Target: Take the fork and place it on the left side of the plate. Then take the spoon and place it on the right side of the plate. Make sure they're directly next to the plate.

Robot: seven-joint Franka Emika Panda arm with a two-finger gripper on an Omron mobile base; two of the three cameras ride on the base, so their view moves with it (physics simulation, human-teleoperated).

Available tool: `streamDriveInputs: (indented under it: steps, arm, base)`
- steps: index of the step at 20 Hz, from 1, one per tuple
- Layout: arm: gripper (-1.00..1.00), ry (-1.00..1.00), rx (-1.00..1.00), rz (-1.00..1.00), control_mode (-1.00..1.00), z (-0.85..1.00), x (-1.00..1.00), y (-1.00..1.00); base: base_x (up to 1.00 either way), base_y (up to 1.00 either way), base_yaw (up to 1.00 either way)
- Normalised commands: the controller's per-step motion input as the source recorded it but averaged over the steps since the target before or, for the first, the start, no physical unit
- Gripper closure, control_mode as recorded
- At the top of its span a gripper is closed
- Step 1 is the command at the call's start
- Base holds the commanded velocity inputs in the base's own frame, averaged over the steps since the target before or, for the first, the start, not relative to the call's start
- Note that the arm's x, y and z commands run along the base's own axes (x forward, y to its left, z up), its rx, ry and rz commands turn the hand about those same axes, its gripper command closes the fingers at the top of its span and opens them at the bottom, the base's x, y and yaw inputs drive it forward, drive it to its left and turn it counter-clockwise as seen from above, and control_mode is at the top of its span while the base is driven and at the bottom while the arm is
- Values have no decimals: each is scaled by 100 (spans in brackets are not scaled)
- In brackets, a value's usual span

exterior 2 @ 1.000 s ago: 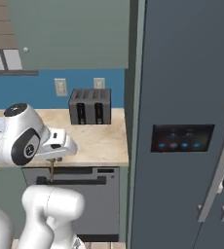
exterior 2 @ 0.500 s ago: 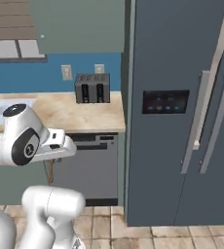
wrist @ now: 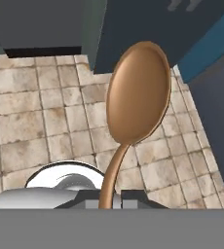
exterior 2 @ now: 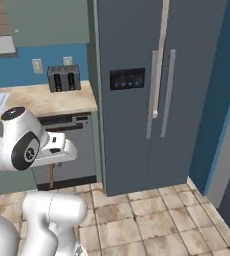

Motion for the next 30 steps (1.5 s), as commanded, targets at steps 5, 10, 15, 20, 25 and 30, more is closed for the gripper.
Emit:
streamDriveInputs:
  steps: [5,10,15,20,25,30]
  arm:
    - [100,0,0,0,100,0,0,0]
    - [100,0,0,0,100,0,0,0]
    - [100,0,0,0,100,0,0,0]
    - [100,0,0,0,100,0,0,0]
    - [100,0,0,0,100,0,0,0]
    - [100,0,0,0,100,0,0,0]
  base:
    - [-30,-1,-63]
    - [-24,0,-68]
    - [-35,0,-69]
    - [-37,0,-68]
    - [-34,0,-69]
    - [-35,0,-67]
